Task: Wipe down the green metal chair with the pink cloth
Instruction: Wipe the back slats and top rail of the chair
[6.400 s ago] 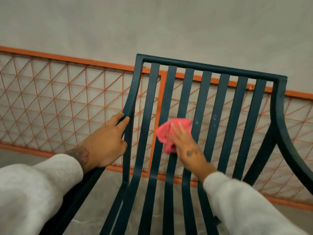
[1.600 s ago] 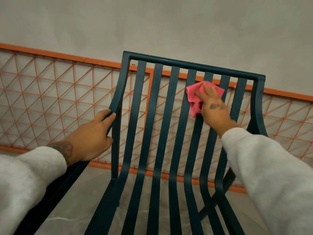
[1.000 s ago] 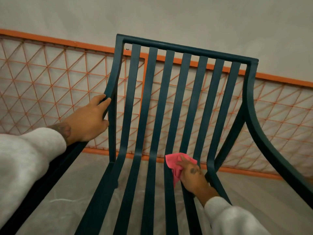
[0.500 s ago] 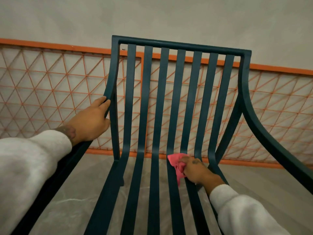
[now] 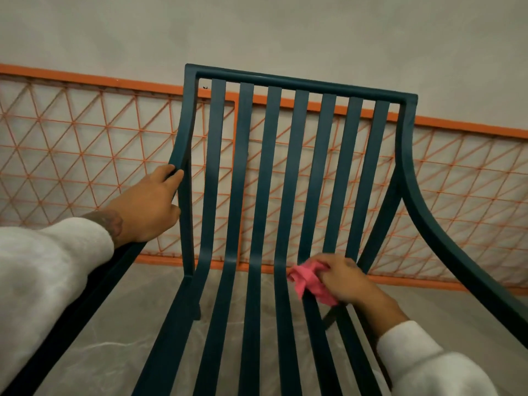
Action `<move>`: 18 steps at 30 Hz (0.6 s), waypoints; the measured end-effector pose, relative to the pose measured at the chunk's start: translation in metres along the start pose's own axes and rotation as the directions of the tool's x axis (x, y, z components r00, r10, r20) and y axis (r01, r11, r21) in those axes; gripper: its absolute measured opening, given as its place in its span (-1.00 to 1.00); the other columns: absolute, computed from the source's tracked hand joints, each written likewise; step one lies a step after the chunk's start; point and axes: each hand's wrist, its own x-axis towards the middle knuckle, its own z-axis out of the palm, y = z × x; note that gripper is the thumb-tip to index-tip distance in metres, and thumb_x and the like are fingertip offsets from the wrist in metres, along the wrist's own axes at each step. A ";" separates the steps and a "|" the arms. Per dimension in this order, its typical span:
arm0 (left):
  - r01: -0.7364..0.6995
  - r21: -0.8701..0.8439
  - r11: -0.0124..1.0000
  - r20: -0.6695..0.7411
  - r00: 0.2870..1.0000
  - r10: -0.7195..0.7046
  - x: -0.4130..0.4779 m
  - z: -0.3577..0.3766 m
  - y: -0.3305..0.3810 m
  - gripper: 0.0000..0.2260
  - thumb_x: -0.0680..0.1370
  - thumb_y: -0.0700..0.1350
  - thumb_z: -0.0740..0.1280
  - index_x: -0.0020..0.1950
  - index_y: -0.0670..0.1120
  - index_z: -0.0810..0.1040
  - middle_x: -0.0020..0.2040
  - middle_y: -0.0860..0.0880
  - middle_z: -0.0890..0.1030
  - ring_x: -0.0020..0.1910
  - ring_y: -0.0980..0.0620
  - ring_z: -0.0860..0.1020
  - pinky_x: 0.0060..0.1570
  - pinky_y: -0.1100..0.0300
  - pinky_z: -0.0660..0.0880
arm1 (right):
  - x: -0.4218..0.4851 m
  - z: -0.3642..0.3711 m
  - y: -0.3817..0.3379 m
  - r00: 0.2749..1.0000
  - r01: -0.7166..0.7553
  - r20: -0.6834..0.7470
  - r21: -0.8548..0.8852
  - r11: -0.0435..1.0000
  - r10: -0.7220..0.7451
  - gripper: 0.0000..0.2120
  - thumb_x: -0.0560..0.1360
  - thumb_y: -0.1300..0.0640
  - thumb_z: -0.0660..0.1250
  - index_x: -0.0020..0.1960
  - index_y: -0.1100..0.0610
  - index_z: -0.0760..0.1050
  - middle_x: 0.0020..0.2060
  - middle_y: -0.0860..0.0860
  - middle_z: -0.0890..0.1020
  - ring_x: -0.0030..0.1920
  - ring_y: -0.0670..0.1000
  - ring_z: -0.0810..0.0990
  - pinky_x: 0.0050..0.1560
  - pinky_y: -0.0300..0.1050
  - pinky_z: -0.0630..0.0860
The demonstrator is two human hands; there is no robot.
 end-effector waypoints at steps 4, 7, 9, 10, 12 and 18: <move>0.009 0.019 1.000 0.044 0.999 -0.010 0.007 0.003 -0.001 -0.19 0.52 -0.10 0.37 0.61 -0.06 -0.08 0.58 -0.07 -0.05 0.49 -0.14 0.19 0.41 0.07 0.28 | 0.018 -0.057 -0.026 0.961 0.092 -0.271 0.163 0.982 -0.045 -0.79 0.64 0.15 0.20 0.13 -0.07 0.57 -0.02 -0.02 0.65 0.01 0.01 0.63 0.03 -0.04 0.61; 0.009 0.038 0.999 0.014 1.000 -0.010 0.007 0.008 -0.008 -0.20 0.52 0.00 0.36 0.60 -0.07 -0.07 0.60 -0.02 -0.08 0.46 -0.10 0.29 0.36 0.07 0.33 | 0.035 -0.108 -0.045 0.860 0.213 -0.510 0.312 0.926 -0.026 -0.78 0.65 0.15 0.18 0.14 -0.08 0.56 -0.03 -0.05 0.65 0.00 -0.02 0.64 0.02 -0.07 0.65; 0.019 0.065 0.998 -0.002 1.000 -0.019 0.009 0.011 -0.010 -0.21 0.53 0.04 0.34 0.60 -0.06 -0.06 0.60 0.00 -0.09 0.42 -0.10 0.35 0.32 0.06 0.38 | 0.047 -0.144 -0.058 0.756 0.317 -0.649 0.261 0.912 -0.077 -0.71 0.65 0.21 0.15 0.21 -0.07 0.54 -0.03 -0.17 0.59 -0.04 -0.17 0.56 -0.11 -0.40 0.55; 0.024 0.066 0.998 -0.012 1.000 -0.024 0.010 0.012 -0.011 -0.21 0.53 0.05 0.34 0.60 -0.06 -0.06 0.60 0.00 -0.09 0.41 -0.09 0.37 0.31 0.07 0.39 | 0.053 -0.159 -0.065 0.699 0.353 -0.705 0.194 0.915 -0.120 -0.70 0.65 0.24 0.14 0.22 -0.05 0.54 -0.01 -0.18 0.57 -0.03 -0.19 0.53 -0.13 -0.48 0.49; 0.027 0.055 0.998 -0.038 0.999 -0.025 0.012 0.016 -0.013 -0.20 0.51 0.04 0.36 0.60 -0.07 -0.03 0.60 0.01 -0.06 0.39 -0.09 0.40 0.27 0.07 0.42 | 0.066 -0.184 -0.077 0.589 0.413 -0.784 0.080 0.907 -0.199 -0.64 0.62 0.29 0.12 0.26 -0.01 0.55 0.03 -0.11 0.58 0.03 -0.15 0.55 0.03 -0.40 0.48; -0.020 0.032 0.999 -0.162 0.986 0.025 0.022 0.039 -0.038 -0.14 0.30 -0.13 0.55 0.54 -0.14 0.24 0.55 0.09 0.14 0.24 -0.22 0.52 0.08 -0.10 0.54 | 0.129 -0.216 -0.069 0.580 0.325 -0.724 -0.214 0.921 -0.373 -0.43 0.49 0.31 0.07 0.15 -0.33 0.51 0.23 0.01 0.55 0.28 0.14 0.52 0.39 0.18 0.42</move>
